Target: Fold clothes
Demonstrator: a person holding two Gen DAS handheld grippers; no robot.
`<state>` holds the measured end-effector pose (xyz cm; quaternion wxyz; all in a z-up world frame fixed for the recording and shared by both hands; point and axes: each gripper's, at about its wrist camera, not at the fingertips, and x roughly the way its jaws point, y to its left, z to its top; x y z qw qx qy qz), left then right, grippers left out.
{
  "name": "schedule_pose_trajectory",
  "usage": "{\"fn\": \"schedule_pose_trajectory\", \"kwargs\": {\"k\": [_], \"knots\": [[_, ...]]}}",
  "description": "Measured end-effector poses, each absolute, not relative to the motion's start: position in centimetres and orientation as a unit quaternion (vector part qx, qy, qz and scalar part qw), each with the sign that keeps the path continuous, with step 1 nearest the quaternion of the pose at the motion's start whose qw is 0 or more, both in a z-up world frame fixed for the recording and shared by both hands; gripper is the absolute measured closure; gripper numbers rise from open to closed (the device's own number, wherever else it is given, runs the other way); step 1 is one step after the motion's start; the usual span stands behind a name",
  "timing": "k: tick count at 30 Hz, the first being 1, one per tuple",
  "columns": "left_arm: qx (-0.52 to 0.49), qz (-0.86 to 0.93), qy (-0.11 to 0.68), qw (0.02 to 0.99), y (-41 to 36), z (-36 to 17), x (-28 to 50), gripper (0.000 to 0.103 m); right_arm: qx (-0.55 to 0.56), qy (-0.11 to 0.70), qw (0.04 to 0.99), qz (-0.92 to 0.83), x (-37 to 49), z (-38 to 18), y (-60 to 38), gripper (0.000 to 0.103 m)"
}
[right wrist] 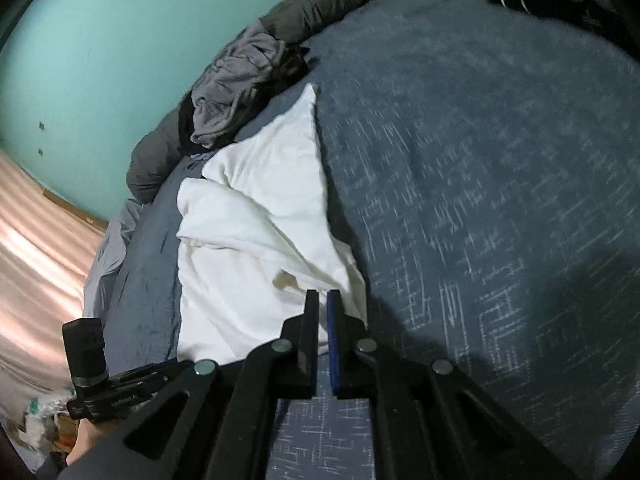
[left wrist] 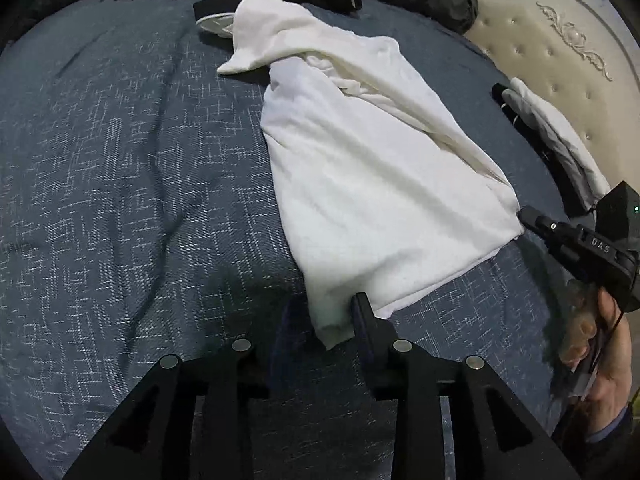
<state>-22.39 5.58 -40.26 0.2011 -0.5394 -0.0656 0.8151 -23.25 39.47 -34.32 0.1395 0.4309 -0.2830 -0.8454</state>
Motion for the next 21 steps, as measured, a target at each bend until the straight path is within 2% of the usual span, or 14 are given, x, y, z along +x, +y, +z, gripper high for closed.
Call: {"fn": "schedule_pose_trajectory", "kwargs": {"k": [8, 14, 18, 21], "knots": [[-0.503, 0.835, -0.075, 0.210, 2.5, -39.7, -21.3, 0.062, 0.394, -0.204, 0.154, -0.883, -22.7, -31.4, 36.8, 0.098], [-0.510, 0.833, -0.095, 0.194, 0.5, -40.3, -23.2, 0.062, 0.419, -0.140, 0.186, -0.878, -24.8, -31.4, 31.6, 0.090], [-0.510, 0.831, -0.105, 0.194, -0.3, -39.8, -24.0, 0.061, 0.425, -0.070, 0.209, -0.878, -26.9, -30.6, 27.2, 0.057], [-0.504, 0.835, -0.103, 0.195, -2.2, -38.9, -23.6, 0.060, 0.422, 0.003, 0.224, -0.879, -28.8, -29.9, 23.9, 0.056]]}}
